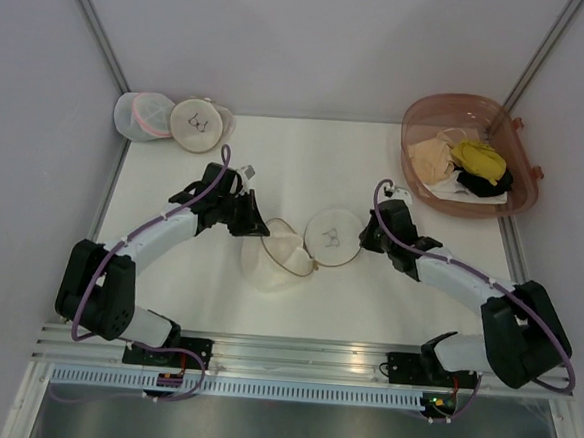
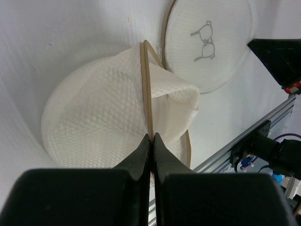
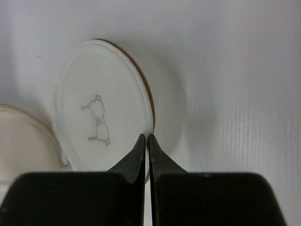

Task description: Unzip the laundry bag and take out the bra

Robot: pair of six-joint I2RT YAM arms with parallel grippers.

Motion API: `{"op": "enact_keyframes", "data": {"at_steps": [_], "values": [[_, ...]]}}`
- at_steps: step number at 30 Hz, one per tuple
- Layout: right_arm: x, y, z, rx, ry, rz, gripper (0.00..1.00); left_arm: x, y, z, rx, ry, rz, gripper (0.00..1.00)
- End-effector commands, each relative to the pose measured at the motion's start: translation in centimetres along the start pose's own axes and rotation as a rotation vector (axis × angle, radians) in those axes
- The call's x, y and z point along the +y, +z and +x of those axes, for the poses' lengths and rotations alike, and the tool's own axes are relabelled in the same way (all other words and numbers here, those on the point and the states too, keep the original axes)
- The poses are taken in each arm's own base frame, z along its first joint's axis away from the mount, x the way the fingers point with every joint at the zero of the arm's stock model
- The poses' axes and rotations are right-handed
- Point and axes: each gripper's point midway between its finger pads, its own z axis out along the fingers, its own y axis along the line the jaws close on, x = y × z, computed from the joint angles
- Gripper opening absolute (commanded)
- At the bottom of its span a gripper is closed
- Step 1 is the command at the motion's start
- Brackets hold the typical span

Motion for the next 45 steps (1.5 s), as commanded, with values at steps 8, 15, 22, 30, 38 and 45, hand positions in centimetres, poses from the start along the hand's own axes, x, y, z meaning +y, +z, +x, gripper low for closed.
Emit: {"op": "enact_keyframes", "data": {"at_steps": [8, 15, 22, 30, 38, 45], "values": [[14.8, -8.0, -7.5, -0.207, -0.344, -0.367, 0.0, -2.4, 0.6, -3.1, -0.078, -0.01, 0.089, 0.02], [21.5, -7.3, -2.9, -0.106, -0.489, -0.519, 0.0, -3.7, 0.2, -5.1, -0.161, -0.043, 0.13, 0.02], [24.8, -6.2, 1.4, -0.028, -0.57, -0.566, 0.01, -3.0, 0.0, -5.3, -0.229, -0.12, 0.115, 0.82], [25.6, -5.9, 2.5, -0.01, -0.603, -0.572, 0.0, -1.1, -1.1, -4.8, -0.319, -0.198, 0.06, 1.0], [26.8, -6.6, 3.7, 0.012, -0.633, -0.671, 0.0, -1.2, -0.6, -5.0, -0.311, -0.213, 0.084, 0.99], [28.1, -7.7, 6.4, 0.095, -0.682, -0.843, 0.4, -1.3, -0.3, -5.7, -0.31, -0.198, 0.117, 1.0]]}}
